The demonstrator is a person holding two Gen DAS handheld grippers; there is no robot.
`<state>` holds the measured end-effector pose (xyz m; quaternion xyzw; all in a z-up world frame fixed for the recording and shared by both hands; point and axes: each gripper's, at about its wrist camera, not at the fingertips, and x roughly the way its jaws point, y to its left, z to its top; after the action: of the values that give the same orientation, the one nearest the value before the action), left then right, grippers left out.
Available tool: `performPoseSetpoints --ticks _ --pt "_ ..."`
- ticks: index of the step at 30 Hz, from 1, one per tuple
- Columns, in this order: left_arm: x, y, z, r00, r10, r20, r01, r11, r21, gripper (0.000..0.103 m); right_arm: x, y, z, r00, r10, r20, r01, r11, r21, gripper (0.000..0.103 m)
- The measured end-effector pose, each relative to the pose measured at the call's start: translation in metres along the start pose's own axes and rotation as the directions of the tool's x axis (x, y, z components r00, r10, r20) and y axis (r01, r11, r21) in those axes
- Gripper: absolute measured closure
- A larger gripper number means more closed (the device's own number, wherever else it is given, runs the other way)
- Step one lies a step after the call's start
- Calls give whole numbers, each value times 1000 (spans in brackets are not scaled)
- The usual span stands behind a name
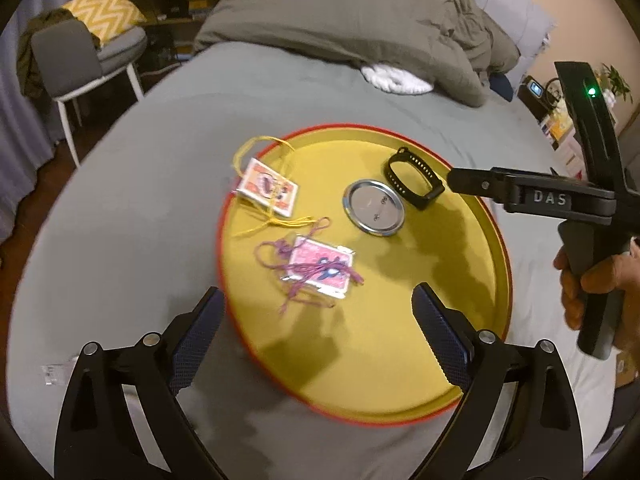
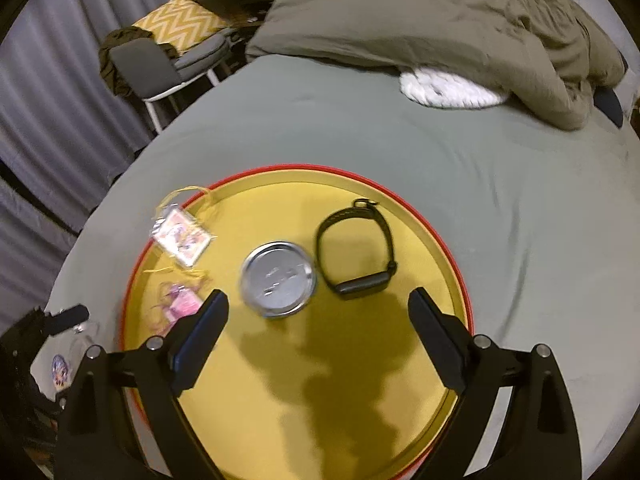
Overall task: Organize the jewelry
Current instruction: 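Release the watch band with the right tool while the left tool releases the pink badge, then move both open tools to the white headphones and Mickey birthday badge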
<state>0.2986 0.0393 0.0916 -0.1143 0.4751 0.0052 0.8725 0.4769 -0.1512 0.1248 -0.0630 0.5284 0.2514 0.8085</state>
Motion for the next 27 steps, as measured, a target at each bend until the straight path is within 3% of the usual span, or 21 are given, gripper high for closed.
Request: performPoseSetpoints --ticks 11,19,27 --pt "-55 59 -38 993 118 4 -117 992 -43 10 -30 98 -18 995 97 13 -94 984 -154 16" --pt "-88 123 -88 983 180 -29 -182 963 -197 10 -15 176 -41 981 186 -59 -195 952 -236 16" --pt "-99 166 -144 971 217 -102 -237 932 -275 10 4 248 -73 968 210 -136 -246 898 -365 16"
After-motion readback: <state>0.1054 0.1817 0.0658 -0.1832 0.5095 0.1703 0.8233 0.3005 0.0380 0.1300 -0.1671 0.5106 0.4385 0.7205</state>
